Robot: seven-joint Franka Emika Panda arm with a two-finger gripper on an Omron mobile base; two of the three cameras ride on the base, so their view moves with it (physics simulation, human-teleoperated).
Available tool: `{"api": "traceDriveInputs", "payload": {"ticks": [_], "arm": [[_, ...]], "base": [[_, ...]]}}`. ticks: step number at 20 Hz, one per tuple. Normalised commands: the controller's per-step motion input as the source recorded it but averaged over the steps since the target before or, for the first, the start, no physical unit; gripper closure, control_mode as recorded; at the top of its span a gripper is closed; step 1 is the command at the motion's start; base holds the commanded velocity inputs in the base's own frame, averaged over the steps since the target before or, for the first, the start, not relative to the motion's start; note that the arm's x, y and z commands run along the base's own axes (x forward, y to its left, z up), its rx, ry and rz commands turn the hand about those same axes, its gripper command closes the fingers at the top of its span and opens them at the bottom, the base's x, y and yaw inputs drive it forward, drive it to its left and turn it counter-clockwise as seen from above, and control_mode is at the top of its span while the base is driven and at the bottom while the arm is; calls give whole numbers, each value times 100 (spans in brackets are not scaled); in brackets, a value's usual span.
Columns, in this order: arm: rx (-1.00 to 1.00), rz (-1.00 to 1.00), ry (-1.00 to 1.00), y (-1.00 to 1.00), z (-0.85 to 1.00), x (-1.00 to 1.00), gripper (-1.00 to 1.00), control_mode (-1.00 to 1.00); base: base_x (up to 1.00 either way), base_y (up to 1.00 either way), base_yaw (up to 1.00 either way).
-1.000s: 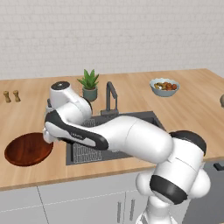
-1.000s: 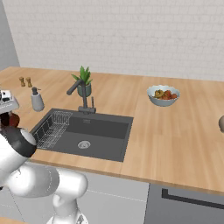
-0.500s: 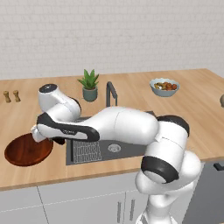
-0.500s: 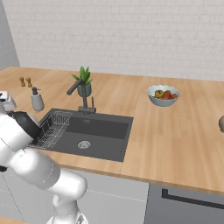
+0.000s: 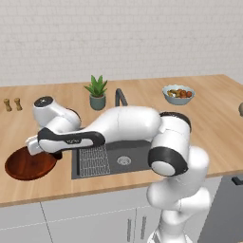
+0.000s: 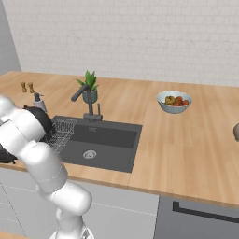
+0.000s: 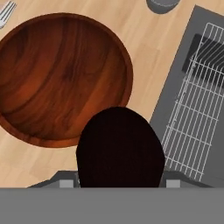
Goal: Pick the avocado from the sink and place it in the bowl. Then pick the bowl and place it in the microwave. Then close the microwave door and press the start button.
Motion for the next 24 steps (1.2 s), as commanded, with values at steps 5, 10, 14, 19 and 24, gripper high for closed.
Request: {"api": "traceDriveInputs", "payload": {"ticks": [5,10,14,19,24], "arm": [[0,-9,0,24,-22,21,100,-100],[0,-9,0,23,-11,13,100,-100],[0,-10,0,29,-1,10,100,-100],[0,-11,0,34,0,14,100,-100],[0,-8,0,5,-29,2,100,-100]], "base": [[0,0,0],[0,0,0],[0,0,0],[0,0,0],[0,0,0]]}}
